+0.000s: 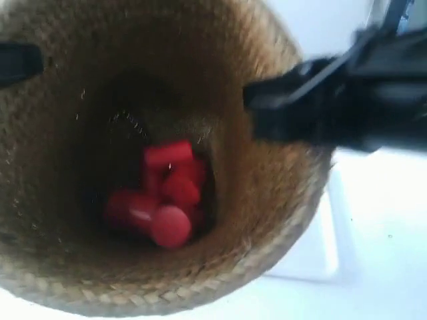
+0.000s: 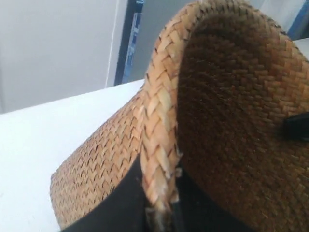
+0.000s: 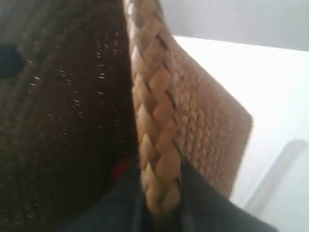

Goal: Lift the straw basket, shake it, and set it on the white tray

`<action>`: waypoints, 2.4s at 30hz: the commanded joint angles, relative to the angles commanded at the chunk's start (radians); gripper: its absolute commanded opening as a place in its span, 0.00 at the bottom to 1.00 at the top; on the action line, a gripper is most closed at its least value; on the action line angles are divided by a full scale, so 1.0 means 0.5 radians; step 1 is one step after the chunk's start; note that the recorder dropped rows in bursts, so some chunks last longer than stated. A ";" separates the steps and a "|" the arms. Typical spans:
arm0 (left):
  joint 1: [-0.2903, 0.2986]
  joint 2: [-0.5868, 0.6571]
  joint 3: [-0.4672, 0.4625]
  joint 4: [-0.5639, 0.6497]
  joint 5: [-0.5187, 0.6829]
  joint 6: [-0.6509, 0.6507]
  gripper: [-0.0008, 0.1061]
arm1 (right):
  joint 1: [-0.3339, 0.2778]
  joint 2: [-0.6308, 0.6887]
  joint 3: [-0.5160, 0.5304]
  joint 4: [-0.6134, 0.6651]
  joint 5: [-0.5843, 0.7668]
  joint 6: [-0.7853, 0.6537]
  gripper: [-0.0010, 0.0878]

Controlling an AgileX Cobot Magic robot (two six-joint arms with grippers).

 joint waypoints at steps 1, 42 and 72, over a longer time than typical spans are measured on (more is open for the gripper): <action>0.000 0.010 0.045 0.003 -0.047 0.004 0.01 | -0.010 0.016 0.064 -0.114 0.000 0.002 0.01; 0.000 0.103 0.190 -0.031 -0.012 -0.083 0.01 | -0.054 0.172 0.140 -0.274 0.245 0.475 0.01; -0.599 1.681 -1.481 2.489 0.643 -2.439 0.01 | -0.925 1.340 -1.236 -0.170 1.880 -0.124 0.01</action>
